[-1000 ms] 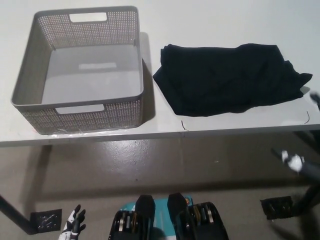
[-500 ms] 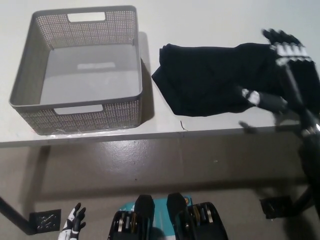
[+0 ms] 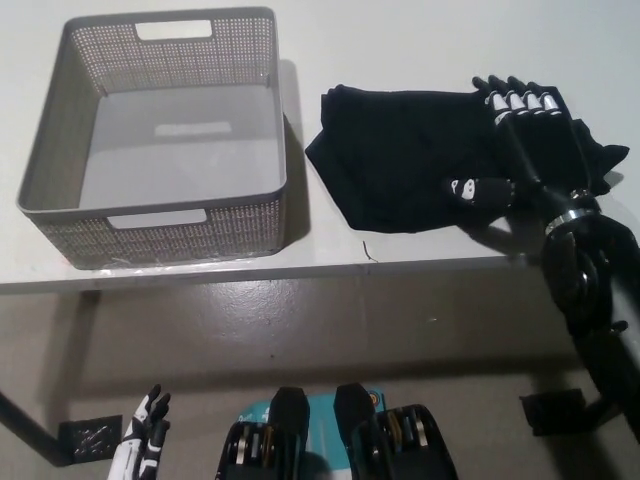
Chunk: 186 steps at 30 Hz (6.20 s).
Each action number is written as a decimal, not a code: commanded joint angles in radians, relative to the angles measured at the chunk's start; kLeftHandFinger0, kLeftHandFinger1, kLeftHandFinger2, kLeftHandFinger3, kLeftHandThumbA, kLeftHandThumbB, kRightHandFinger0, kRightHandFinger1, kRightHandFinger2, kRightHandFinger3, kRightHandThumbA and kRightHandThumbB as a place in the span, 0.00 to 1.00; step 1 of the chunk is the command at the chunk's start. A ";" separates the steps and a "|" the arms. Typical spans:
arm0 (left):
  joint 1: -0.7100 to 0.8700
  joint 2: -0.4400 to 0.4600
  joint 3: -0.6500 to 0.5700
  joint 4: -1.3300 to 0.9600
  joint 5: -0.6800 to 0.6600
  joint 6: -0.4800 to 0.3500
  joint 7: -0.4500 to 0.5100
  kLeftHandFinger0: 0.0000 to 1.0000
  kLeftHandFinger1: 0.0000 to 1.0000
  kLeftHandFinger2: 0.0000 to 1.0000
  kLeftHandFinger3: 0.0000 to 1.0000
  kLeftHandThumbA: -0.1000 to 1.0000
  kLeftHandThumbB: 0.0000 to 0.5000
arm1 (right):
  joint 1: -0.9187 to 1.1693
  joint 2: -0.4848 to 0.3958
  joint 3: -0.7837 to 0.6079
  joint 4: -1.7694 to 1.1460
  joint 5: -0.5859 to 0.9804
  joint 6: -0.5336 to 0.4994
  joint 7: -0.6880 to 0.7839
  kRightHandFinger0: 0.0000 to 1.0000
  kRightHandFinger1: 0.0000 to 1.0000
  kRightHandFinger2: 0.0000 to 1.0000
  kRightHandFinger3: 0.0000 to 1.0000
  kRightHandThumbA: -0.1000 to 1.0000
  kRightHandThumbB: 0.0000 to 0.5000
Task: Use the right hand to pick up a t shirt on the right hand side and place it into a contianer on the left side
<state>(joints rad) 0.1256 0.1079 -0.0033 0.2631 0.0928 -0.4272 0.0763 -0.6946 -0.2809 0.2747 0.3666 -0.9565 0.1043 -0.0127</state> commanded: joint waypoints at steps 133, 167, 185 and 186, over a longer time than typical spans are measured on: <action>-0.027 -0.012 -0.116 -0.002 0.051 -0.043 0.001 1.00 0.99 0.98 1.00 0.92 0.56 | -0.640 0.488 -0.797 0.212 1.355 0.202 -0.387 0.00 0.00 0.49 0.55 0.00 0.18; -0.089 -0.040 -0.224 -0.014 0.142 -0.010 -0.046 1.00 1.00 0.98 1.00 0.98 0.58 | -0.745 0.530 -0.006 0.802 0.894 -0.027 -0.054 1.00 1.00 1.00 1.00 0.52 1.00; -0.071 -0.034 -0.206 0.011 0.133 -0.022 -0.039 1.00 1.00 0.99 1.00 1.00 0.62 | -0.775 0.488 0.155 0.800 0.800 0.052 0.094 1.00 1.00 1.00 1.00 0.73 1.00; -0.067 -0.038 -0.204 0.011 0.124 -0.024 -0.040 1.00 1.00 0.98 1.00 0.99 0.64 | -0.765 0.479 0.157 0.782 0.796 0.047 0.098 1.00 1.00 1.00 1.00 0.72 1.00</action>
<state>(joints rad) 0.0513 0.0722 -0.2137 0.2779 0.2197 -0.4257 0.0411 -1.4031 0.2154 0.4180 1.1925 -0.1047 0.1466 0.0101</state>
